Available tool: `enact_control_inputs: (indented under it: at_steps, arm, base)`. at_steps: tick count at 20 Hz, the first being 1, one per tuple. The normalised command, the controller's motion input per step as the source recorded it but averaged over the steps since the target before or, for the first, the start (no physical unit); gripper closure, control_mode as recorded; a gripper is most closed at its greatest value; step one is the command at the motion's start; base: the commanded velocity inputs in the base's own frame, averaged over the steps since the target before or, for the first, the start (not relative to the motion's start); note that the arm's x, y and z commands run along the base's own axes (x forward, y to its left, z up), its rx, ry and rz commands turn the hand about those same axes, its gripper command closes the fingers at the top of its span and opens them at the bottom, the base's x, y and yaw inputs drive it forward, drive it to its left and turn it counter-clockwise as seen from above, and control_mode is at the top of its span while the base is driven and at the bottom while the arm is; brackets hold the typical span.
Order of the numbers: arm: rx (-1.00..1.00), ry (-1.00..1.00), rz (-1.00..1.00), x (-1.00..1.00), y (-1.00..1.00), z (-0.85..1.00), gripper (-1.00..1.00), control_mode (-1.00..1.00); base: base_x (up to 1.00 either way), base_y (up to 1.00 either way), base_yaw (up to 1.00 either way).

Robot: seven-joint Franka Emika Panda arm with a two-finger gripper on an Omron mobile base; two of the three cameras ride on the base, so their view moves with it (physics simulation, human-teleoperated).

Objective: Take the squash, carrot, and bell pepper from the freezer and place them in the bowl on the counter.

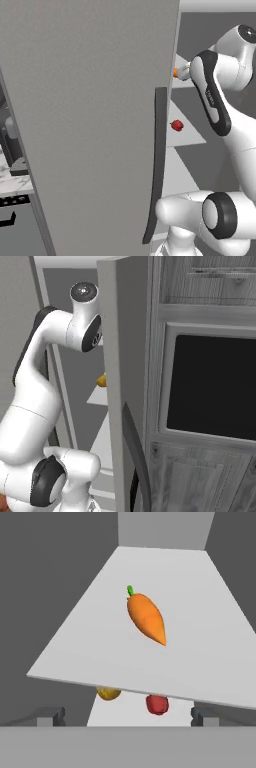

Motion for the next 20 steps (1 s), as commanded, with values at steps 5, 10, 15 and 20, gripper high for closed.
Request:
enact_control_inputs:
  at_steps: [5, 10, 15, 20]
  arm:
    - [0.01, 0.00, 0.02, 0.35, -0.14, -0.08, -1.00, -1.00]
    - [0.02, 0.00, 0.02, 0.33, -0.17, -0.02, -1.00, -1.00]
    - [0.00, 0.00, 0.00, 0.28, -0.01, 0.00, -1.00, -1.00]
    - [0.00, 0.00, 0.00, 0.15, 0.00, 0.00, -1.00, -1.00]
  base:
    - [0.00, 0.00, 0.00]
    - [0.00, 0.00, 0.00]
    - [0.00, 0.00, 0.00]
    - [0.00, 0.00, 0.00]
